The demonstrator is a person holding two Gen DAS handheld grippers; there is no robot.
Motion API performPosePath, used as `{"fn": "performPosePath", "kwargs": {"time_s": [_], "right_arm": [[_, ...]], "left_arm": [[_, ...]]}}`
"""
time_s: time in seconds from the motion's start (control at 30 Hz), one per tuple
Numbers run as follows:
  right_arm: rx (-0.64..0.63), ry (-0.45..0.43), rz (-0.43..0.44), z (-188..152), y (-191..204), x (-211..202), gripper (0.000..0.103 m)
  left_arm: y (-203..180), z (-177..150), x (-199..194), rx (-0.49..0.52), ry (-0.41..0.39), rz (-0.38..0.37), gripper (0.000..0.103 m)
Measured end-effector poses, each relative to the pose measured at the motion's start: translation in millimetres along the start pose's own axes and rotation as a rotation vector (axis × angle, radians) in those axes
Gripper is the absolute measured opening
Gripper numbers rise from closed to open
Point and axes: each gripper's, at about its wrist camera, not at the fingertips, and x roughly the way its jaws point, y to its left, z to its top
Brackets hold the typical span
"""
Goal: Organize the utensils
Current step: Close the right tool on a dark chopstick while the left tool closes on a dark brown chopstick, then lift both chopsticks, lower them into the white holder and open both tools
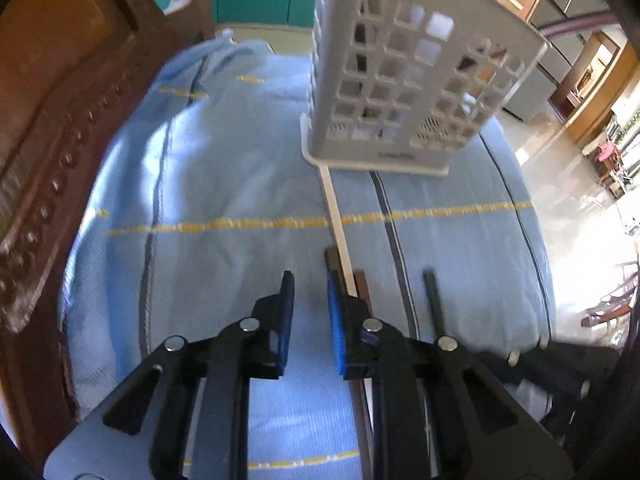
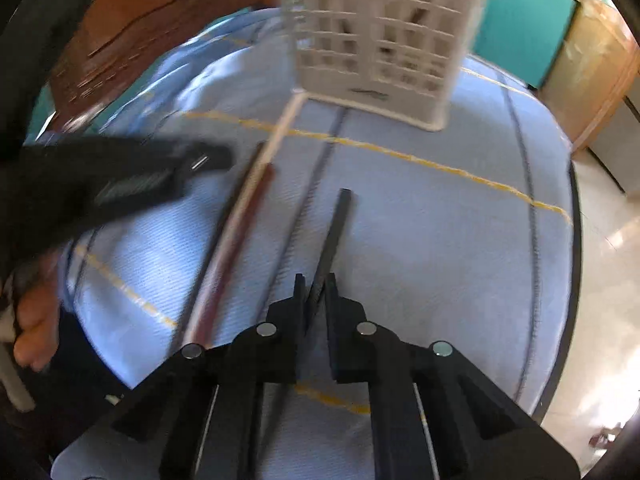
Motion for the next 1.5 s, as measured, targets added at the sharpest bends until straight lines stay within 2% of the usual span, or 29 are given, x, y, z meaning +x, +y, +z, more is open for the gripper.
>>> {"fn": "performPosePath", "kwargs": {"time_s": [0.1, 0.2, 0.43, 0.47, 0.67, 0.87, 1.03, 1.13, 1.33, 1.4, 1.43, 1.5], "right_arm": [[0.034, -0.013, -0.07, 2.9, -11.4, 2.5, 0.008], [0.065, -0.009, -0.05, 5.0, -19.5, 4.6, 0.008], [0.079, -0.011, -0.055, 8.1, -22.6, 4.6, 0.01], [0.08, -0.011, -0.054, 1.8, -27.8, -1.7, 0.01], [0.075, -0.013, -0.061, 1.0, -28.9, -3.2, 0.011], [0.075, -0.014, -0.07, 0.7, -29.5, -3.6, 0.015], [0.074, -0.016, -0.077, 0.0, -30.3, -3.8, 0.018], [0.072, -0.018, -0.082, -0.5, -30.2, -3.6, 0.02], [0.051, -0.032, -0.116, -0.8, -23.3, -2.6, 0.025], [0.053, -0.042, -0.092, -0.8, -22.5, -2.1, 0.022], [0.067, -0.045, -0.066, -0.4, -23.6, -2.2, 0.008], [0.103, -0.053, -0.007, 0.1, -27.2, -3.5, 0.006]], "left_arm": [[-3.3, -18.9, -1.1, 0.018, 0.023, 0.004, 0.019], [-3.5, -23.8, 2.5, 0.027, 0.04, 0.0, 0.023], [-10.9, -41.6, -8.6, 0.048, 0.022, -0.012, 0.03], [-12.8, -43.3, -10.8, 0.053, 0.019, -0.023, 0.034], [-30.5, -56.9, -12.8, 0.113, 0.021, -0.029, 0.035], [-40.4, -52.2, -11.6, 0.128, 0.013, -0.015, 0.022], [-32.7, -48.9, -13.9, 0.108, 0.02, -0.001, 0.022], [-23.1, -45.7, -11.6, 0.113, 0.023, 0.037, 0.022], [-31.5, -46.7, -8.1, 0.135, 0.009, 0.076, 0.022], [-29.8, -43.7, -7.0, 0.123, 0.008, 0.073, 0.022], [-29.4, -42.5, -7.5, 0.116, 0.006, 0.071, 0.021], [-26.4, -38.4, -6.1, 0.086, -0.001, 0.073, 0.011]]}}
